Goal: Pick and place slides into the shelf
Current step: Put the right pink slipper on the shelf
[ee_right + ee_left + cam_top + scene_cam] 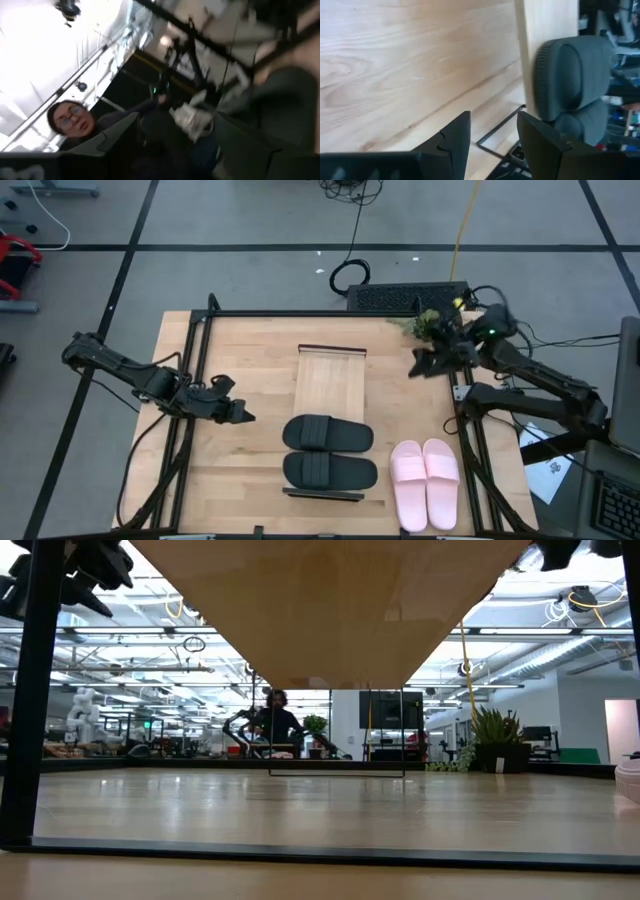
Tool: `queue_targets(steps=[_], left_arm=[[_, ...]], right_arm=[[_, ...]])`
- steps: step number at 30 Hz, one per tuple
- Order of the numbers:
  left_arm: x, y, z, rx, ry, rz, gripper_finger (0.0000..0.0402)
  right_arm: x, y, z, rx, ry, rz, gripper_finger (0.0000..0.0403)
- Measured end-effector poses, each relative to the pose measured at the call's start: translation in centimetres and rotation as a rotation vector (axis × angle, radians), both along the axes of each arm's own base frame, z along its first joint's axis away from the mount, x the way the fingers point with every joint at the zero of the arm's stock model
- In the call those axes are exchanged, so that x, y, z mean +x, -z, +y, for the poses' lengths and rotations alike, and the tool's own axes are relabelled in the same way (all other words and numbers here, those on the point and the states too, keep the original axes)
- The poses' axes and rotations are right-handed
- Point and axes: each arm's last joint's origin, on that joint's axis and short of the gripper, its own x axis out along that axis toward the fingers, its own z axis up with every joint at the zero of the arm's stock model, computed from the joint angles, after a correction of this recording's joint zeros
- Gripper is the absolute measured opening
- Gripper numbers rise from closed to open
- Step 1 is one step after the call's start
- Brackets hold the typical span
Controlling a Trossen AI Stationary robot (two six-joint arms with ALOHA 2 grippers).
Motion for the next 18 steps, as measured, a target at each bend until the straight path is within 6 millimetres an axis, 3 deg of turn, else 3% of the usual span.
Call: queue_targets(steps=[6,10,18], left_arm=[[-0.6,0.3,0.0,-0.014,0.048,0.066,0.0161],[-0.7,0.3,-0.1,-0.004,0.084,0.067,0.0161],[-0.7,0.3,-0.2,-0.012,0.109,0.072,0.0161]], right_arm=[[0.0,4.2,1.8,0.101,-0.087,0.315,0.0247],[-0.7,6.8,2.8,0.059,-0.046,0.492,0.0247],[-1.6,8.9,4.5,-0.082,-0.051,0.702,0.0247]])
